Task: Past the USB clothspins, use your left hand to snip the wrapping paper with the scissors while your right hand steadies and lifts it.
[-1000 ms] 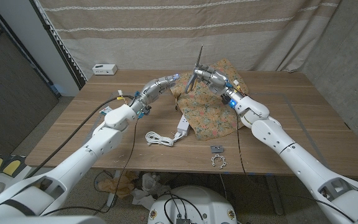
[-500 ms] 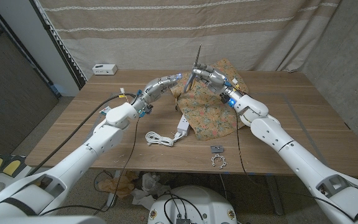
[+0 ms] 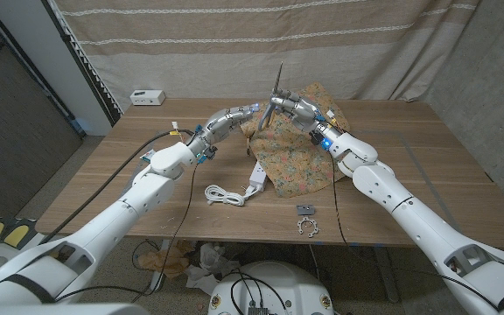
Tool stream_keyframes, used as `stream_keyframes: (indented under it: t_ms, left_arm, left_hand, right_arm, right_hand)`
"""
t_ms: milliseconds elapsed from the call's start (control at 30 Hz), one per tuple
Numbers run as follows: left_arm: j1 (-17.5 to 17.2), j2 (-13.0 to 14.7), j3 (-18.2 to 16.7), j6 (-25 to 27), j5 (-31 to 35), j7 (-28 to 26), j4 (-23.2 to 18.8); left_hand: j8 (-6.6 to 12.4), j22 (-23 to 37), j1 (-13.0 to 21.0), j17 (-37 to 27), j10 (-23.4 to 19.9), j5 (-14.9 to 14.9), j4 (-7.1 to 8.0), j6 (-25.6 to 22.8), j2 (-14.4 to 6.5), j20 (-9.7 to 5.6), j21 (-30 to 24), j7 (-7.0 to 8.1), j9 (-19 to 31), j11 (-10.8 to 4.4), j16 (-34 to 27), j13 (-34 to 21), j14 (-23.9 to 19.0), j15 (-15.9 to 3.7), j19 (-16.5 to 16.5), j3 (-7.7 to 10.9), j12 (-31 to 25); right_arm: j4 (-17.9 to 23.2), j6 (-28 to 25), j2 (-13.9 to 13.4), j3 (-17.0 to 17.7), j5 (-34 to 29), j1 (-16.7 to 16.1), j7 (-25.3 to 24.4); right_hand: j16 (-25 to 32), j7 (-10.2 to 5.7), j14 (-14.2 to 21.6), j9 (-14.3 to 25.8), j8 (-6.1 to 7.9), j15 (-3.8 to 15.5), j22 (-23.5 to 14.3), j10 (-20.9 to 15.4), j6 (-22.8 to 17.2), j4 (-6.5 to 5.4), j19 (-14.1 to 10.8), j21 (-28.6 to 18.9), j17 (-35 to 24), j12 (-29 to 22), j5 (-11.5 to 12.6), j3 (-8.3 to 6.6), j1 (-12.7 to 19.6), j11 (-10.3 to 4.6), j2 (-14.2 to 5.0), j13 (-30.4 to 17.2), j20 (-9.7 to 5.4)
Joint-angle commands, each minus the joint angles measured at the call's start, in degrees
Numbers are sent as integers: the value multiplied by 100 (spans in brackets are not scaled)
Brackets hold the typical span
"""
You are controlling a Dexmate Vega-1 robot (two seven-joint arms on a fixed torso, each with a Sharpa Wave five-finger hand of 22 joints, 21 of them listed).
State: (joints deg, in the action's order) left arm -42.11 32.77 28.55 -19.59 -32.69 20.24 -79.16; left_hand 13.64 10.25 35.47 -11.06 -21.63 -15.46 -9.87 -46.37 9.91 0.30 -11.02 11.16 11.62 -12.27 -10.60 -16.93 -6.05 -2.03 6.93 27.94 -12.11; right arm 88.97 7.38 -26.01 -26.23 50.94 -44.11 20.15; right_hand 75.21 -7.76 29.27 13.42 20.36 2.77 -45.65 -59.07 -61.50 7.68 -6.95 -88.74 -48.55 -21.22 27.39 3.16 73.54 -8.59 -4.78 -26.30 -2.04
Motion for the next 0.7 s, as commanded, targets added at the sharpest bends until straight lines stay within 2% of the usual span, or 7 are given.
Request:
stream_keyframes:
  t_ms: [33,467,567,700]
  left_arm:
    - [89,-16,67,24,14,143,60]
    - [95,-17,89,-5,23,213,87]
    - [22,-60,66,-118,116,20,60]
    - [18,-31,69,-108,142,10,36]
  left_hand:
    - [52,22,94,-21,19,-41,-14,-85,-4,-4,-18,6,34,-1,-24,-10,22,-601,19,-6,-41]
    - [96,21,196,-19,50,-48,-20,-187,-10,-5,-28,-21,58,6,-34,-25,56,-583,23,0,-46]
    - [166,21,249,-18,52,-49,-14,-363,-9,-9,-38,-92,69,0,-52,-35,49,-586,35,-5,-58]
    - [141,22,263,-18,52,-49,-10,-321,-2,0,-39,-67,63,1,-53,-39,59,-582,34,-12,-63]
  right_arm:
    - [-26,-39,15,8,41,23,42]
    - [-51,-142,54,32,177,40,94]
    - [-67,-149,64,29,177,54,99]
    - [-77,-174,67,18,182,67,119]
  right_hand:
    - [-29,-6,65,21,0,988,15,-912,-33,-39,-36,-23,8,-31,10,-50,207,-44,-228,-130,-937]
    - [-33,0,86,28,-3,988,54,-916,-38,-40,-48,-28,13,-20,3,-53,209,-46,-227,-124,-938]
    - [-27,-7,104,27,-5,988,68,-910,-42,-39,-54,-30,9,-15,0,-53,212,-41,-223,-126,-938]
    - [-54,-16,105,28,-7,990,97,-920,-52,-44,-61,-31,37,-16,-4,-56,208,-37,-228,-134,-937]
